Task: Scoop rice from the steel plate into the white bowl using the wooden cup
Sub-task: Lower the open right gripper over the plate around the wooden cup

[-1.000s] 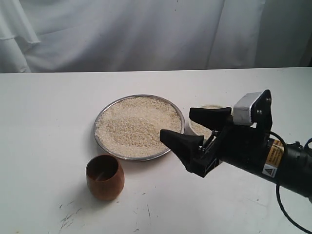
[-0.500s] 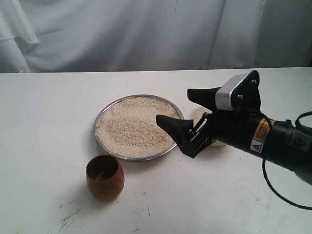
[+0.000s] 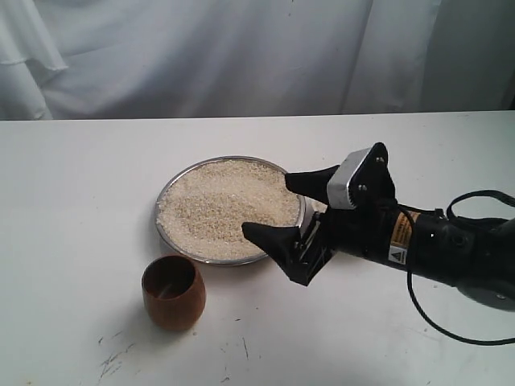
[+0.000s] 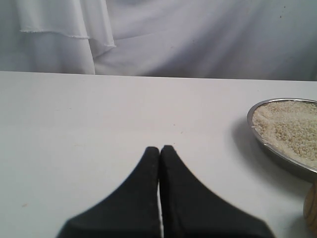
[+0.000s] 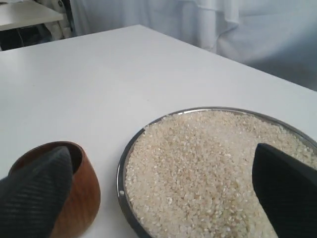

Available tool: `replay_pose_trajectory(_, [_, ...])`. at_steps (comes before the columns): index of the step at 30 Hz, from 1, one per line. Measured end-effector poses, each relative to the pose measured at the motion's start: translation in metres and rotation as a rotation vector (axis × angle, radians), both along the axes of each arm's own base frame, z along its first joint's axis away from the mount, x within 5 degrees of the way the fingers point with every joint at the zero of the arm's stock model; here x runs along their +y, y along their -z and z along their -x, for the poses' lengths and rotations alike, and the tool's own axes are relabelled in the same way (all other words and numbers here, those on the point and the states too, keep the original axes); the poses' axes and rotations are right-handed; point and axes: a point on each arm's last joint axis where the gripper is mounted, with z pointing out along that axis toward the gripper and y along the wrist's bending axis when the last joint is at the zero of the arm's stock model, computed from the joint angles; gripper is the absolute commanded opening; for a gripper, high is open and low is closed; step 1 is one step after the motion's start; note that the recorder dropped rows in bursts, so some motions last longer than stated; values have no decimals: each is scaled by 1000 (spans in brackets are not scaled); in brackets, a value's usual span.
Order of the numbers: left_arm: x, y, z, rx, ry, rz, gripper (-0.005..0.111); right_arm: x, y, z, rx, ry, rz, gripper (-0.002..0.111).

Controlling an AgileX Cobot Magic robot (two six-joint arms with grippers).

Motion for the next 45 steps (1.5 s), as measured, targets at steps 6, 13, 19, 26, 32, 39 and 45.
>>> replay_pose_trajectory(6, [0,0,0,0,0,0,0,9,-3,-10,-53,-21,-28,90])
replay_pose_trajectory(13, [0,0,0,0,0,0,0,23,-3,-32,-87,-32,-78,90])
replay_pose_trajectory(19, [0,0,0,0,0,0,0,30,-3,-44,-32,-33,-132,90])
replay_pose_trajectory(26, [0,0,0,0,0,0,0,43,4,-40,-98,-260,-45,90])
replay_pose_trajectory(32, [0,0,0,0,0,0,0,49,22,-35,-124,-435,38,90])
replay_pose_trajectory(39, [0,0,0,0,0,0,0,52,31,-37,-115,-468,17,90])
replay_pose_trajectory(45, [0,0,0,0,0,0,0,57,28,-44,-138,-480,-21,90])
